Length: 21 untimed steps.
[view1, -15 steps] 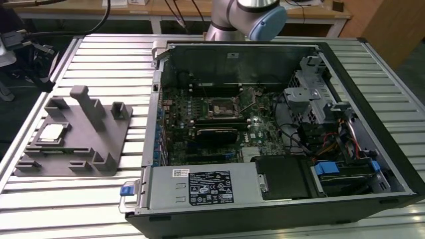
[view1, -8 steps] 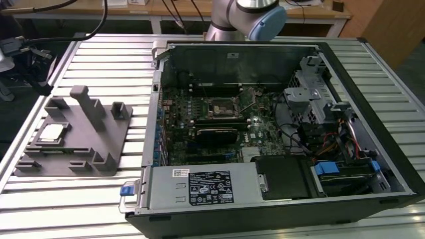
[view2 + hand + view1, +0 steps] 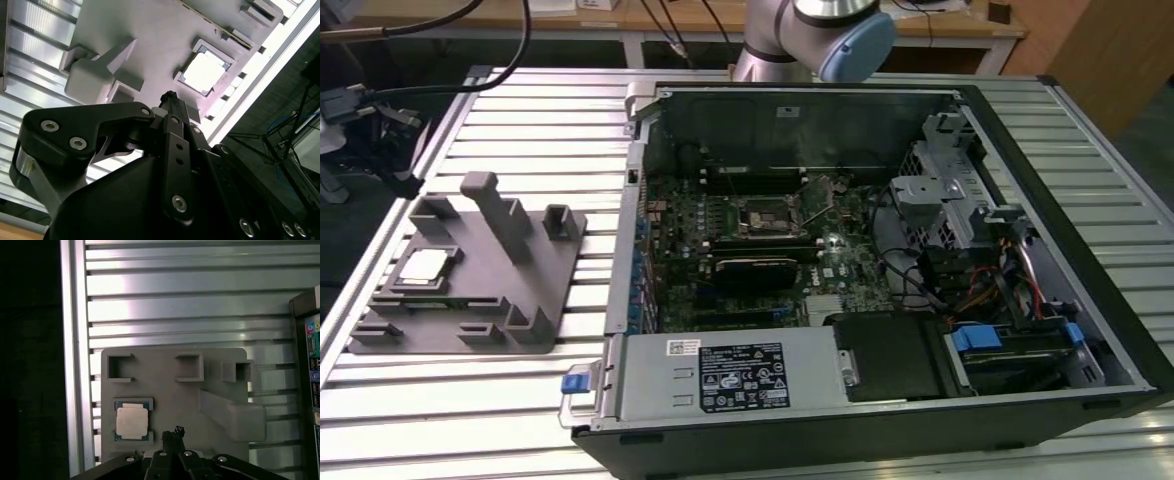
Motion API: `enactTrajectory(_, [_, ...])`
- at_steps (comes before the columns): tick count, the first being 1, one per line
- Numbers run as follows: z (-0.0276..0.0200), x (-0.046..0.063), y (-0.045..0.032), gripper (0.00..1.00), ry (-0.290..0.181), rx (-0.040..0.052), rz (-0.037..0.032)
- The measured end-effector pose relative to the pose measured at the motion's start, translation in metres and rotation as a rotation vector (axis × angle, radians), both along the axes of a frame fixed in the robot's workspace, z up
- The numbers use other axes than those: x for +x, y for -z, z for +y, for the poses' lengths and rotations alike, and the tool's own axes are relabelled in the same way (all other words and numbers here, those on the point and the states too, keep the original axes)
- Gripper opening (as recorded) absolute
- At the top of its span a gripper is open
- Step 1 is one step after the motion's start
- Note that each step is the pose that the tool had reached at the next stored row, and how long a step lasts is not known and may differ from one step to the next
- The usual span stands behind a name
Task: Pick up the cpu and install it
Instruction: 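Reach for the cpu, then pick up the cpu and move it towards the insertion slot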
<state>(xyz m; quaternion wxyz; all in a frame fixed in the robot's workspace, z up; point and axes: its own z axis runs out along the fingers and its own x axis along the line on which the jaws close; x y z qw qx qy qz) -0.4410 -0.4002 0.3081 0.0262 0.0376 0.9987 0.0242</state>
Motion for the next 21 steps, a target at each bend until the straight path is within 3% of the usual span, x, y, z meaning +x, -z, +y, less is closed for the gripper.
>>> enactTrajectory(5, [-0.0004, -0.0055, 0.0049, 0.11, 0.000, 0.0001, -0.0001])
enactTrajectory(21, [-0.0004, -0.0099, 0.0078, 0.11, 0.000, 0.0001, -0.0011])
